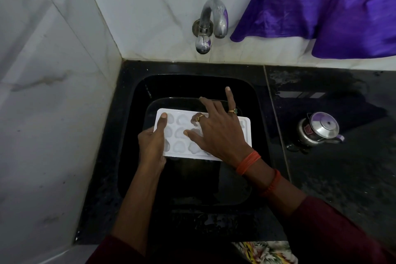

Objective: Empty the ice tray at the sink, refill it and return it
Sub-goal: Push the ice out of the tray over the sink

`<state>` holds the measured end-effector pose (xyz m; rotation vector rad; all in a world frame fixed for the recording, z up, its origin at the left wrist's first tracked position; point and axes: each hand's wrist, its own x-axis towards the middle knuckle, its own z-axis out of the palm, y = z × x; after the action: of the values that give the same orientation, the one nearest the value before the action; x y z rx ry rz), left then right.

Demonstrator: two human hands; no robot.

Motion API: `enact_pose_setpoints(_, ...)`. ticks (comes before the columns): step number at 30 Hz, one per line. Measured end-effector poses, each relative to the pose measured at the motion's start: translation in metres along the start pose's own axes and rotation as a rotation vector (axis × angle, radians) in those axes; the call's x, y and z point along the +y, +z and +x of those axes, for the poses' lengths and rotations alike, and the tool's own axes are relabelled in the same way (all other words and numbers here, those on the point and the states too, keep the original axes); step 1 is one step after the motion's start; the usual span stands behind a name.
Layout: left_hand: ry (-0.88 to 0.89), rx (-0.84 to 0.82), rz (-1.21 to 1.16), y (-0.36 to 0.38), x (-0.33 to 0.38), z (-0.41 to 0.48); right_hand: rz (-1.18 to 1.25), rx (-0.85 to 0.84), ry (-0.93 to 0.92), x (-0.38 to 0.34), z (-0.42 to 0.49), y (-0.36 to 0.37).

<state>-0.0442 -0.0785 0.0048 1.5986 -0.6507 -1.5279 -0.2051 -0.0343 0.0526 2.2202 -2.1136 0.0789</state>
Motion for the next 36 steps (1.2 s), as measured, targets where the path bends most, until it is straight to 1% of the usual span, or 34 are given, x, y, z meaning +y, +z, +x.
enact_pose_setpoints(9,-0.006,0.013,0.008,-0.0030,-0.0002,-0.0015,0.004,-0.011,-0.004,-0.0013,-0.0020,-0.0048)
enact_pose_setpoints(15,-0.025,0.013,0.007,-0.0057,-0.0009,-0.0025,-0.021,-0.060,-0.006,-0.0033,-0.0023,-0.0039)
enact_pose_setpoints(20,-0.015,0.015,0.019,-0.0068,-0.0005,-0.0034,-0.032,-0.038,-0.016,-0.0016,-0.0013,-0.0052)
enact_pose_setpoints(24,-0.004,0.012,0.015,-0.0067,0.0007,-0.0040,-0.018,-0.006,0.009,0.0003,-0.0027,-0.0061)
enact_pose_setpoints(30,-0.012,0.008,0.004,-0.0071,0.0014,-0.0056,-0.015,-0.029,0.010,0.0000,-0.0066,-0.0061)
enact_pose_setpoints(36,-0.018,-0.003,0.009,-0.0071,-0.0009,-0.0074,-0.001,0.031,-0.005,0.0011,-0.0065,-0.0059)
